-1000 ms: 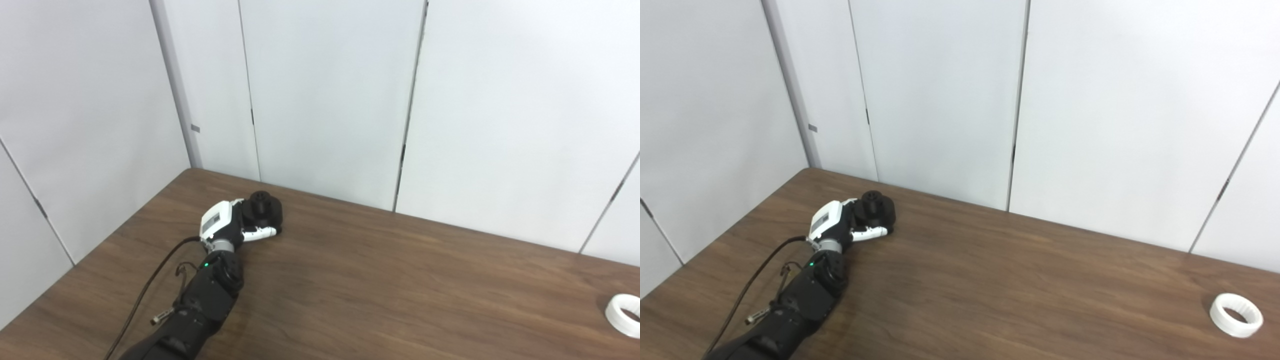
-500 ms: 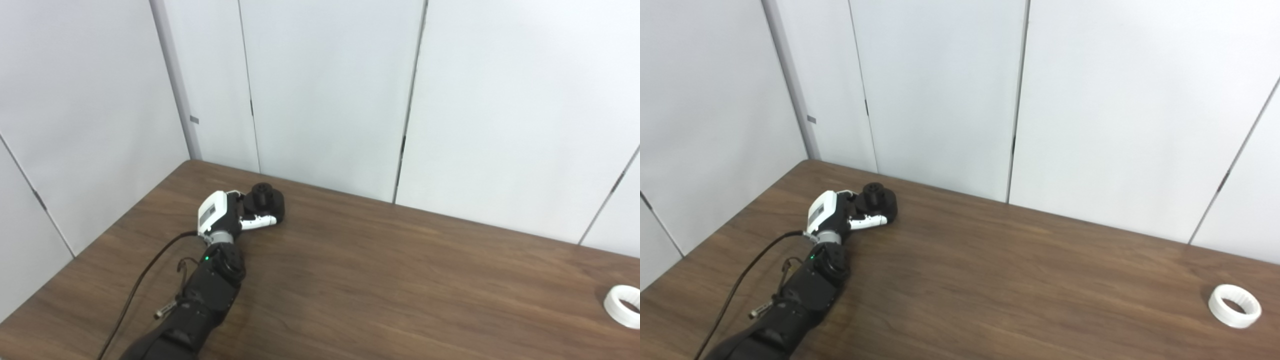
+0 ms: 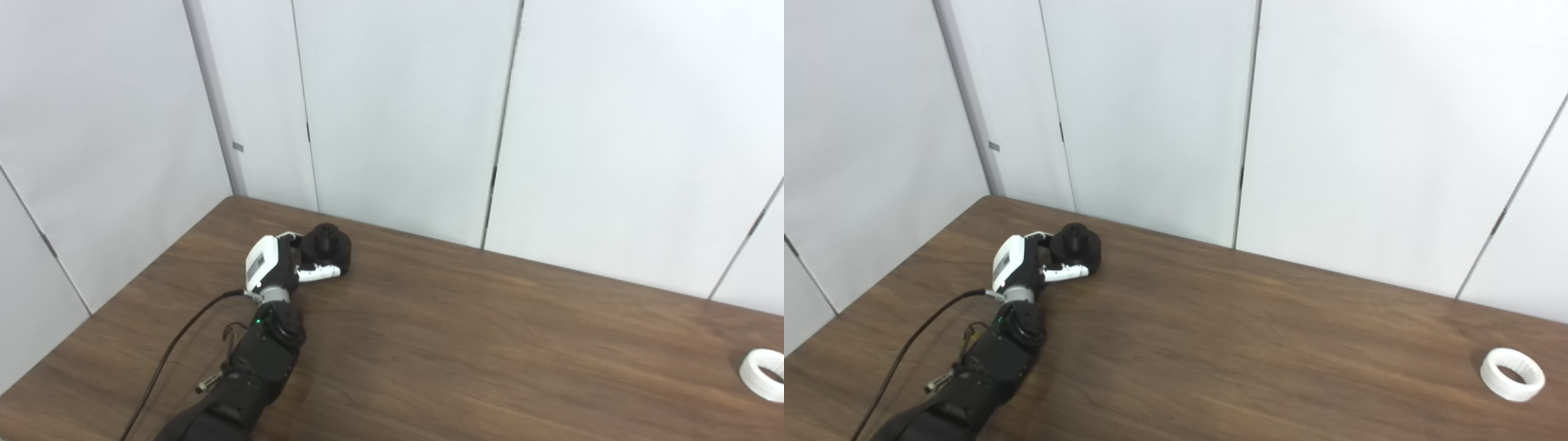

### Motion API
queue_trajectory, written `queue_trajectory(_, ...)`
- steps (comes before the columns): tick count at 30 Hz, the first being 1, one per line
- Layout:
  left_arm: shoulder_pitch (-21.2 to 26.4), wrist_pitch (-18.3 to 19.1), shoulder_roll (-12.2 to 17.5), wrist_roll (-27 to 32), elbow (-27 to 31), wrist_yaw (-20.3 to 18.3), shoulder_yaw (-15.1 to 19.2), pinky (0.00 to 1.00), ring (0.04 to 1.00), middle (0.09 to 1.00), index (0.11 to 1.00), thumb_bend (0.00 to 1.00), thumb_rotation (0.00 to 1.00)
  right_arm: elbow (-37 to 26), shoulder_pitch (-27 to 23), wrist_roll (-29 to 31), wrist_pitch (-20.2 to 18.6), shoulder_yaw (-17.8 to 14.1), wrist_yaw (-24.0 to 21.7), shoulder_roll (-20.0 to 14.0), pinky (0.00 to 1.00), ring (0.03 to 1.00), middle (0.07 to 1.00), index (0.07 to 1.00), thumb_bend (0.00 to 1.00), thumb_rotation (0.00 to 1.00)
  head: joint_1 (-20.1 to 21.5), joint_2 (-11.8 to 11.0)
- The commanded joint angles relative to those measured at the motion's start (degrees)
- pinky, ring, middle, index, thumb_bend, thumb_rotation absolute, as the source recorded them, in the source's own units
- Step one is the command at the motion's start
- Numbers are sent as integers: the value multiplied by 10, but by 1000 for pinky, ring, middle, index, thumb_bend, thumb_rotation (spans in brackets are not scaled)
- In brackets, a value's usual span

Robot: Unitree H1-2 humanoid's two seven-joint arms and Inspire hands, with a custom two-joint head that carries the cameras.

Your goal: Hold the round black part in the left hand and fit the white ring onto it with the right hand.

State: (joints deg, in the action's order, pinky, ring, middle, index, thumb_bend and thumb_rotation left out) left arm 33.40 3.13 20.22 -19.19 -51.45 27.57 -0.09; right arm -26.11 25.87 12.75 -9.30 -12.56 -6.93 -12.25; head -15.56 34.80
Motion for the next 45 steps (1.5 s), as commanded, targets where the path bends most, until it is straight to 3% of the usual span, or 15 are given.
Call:
queue_trajectory(1,4,-10,-5,3,18,-12,-7,1000,898,770,485,518,50,-8,2,-5,15,2,-3,-5,1000,1000,970,981,700,1000,2,1)
queue_trajectory(5,-23,-19,6,-6,83,-31,-19,1000,910,787,485,517,52,-17,0,-10,6,8,-1,-3,1000,1000,969,986,693,1000,12,5)
queue_trajectory(12,-102,6,29,-69,285,-74,-57,1000,906,799,487,516,53,-24,-4,-23,3,20,2,3,1000,1000,965,991,705,1000,31,15)
queue_trajectory(17,-164,47,23,-71,456,-145,-52,1000,891,793,487,515,58,-27,-6,-24,4,28,5,10,1000,1000,990,1000,743,1000,54,32)
queue_trajectory(21,-218,84,11,-62,585,-202,-54,912,876,797,487,514,59,-46,-8,-27,-7,39,8,20,1000,1000,997,1000,705,1000,91,52)
queue_trajectory(25,-264,101,2,-63,678,-254,-66,978,879,799,487,514,60,-68,-11,-39,-30,50,18,34,1000,1000,989,997,690,1000,128,73)
queue_trajectory(31,-320,74,-10,-81,753,-302,-97,1000,885,791,487,516,63,-97,-17,-61,-56,67,28,53,1000,993,971,978,618,1000,167,98)
queue_trajectory(45,-371,62,-34,-105,800,-352,-111,1000,945,832,487,515,64,-149,-46,-115,-141,114,63,75,991,973,940,965,640,1000,219,162)
